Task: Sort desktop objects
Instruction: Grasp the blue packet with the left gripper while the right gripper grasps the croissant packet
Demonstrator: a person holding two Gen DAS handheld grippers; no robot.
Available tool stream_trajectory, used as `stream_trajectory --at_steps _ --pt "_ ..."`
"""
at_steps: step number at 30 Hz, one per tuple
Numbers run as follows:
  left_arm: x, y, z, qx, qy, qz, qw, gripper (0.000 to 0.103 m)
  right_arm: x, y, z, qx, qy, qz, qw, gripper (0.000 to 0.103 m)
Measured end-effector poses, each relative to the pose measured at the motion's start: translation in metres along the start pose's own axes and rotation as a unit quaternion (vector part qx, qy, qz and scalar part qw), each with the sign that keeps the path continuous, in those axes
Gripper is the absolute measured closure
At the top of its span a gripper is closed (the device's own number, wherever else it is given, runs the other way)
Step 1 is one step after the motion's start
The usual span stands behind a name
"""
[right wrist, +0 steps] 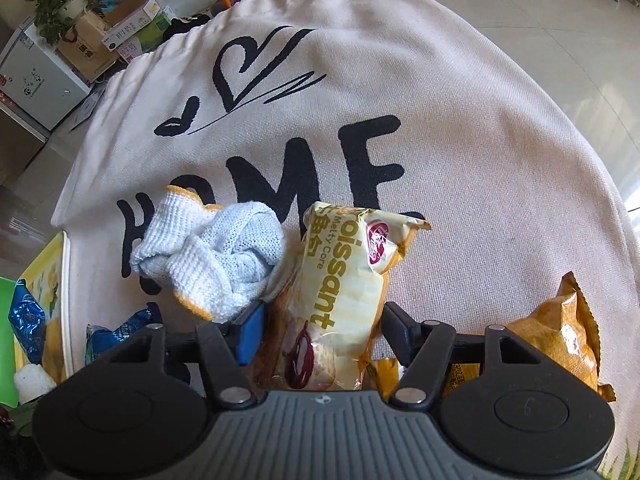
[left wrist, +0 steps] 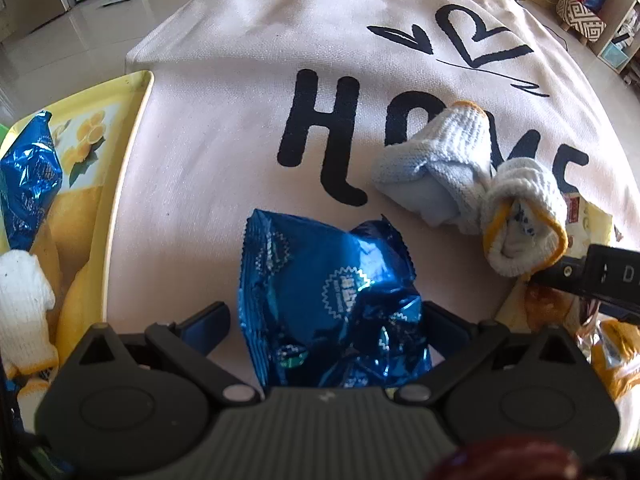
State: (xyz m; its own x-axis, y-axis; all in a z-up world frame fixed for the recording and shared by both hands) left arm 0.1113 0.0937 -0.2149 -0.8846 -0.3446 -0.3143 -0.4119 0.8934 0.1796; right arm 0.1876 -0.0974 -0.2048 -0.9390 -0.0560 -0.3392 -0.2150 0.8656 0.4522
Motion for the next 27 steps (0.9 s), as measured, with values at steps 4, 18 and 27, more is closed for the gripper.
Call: stream_trajectory --at_steps 4,18,27 --pt "0.003 -0.007 0.000 -0.020 -0.008 0.027 0.9994 0.000 0.000 0.000 -0.001 0.009 0.000 -0.001 1.000 0.039" --pt "0.001 -0.009 0.000 -0.022 -0.008 0.019 0.9995 0.000 0.001 -0.004 0.001 0.064 0.000 -0.035 0.997 0.018" --pt "0.001 -0.005 -0.002 -0.023 -0.006 0.017 0.9996 0.000 0.001 -0.008 0.006 0.075 0.002 -0.028 0.997 0.008"
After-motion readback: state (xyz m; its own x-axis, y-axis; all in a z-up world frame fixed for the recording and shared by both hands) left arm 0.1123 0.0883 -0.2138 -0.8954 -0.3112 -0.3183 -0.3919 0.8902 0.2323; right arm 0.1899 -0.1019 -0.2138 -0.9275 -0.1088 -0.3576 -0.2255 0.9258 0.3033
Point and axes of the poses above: each gripper's, at about its wrist camera, not at the fingertips, and z roughly the way its jaws point, y to its left, x to its underside, the point moved 10 cm from there along z, roughly the way its jaws point, and after that the axes turned 13 degrees about -x, right-handed, at the moved point
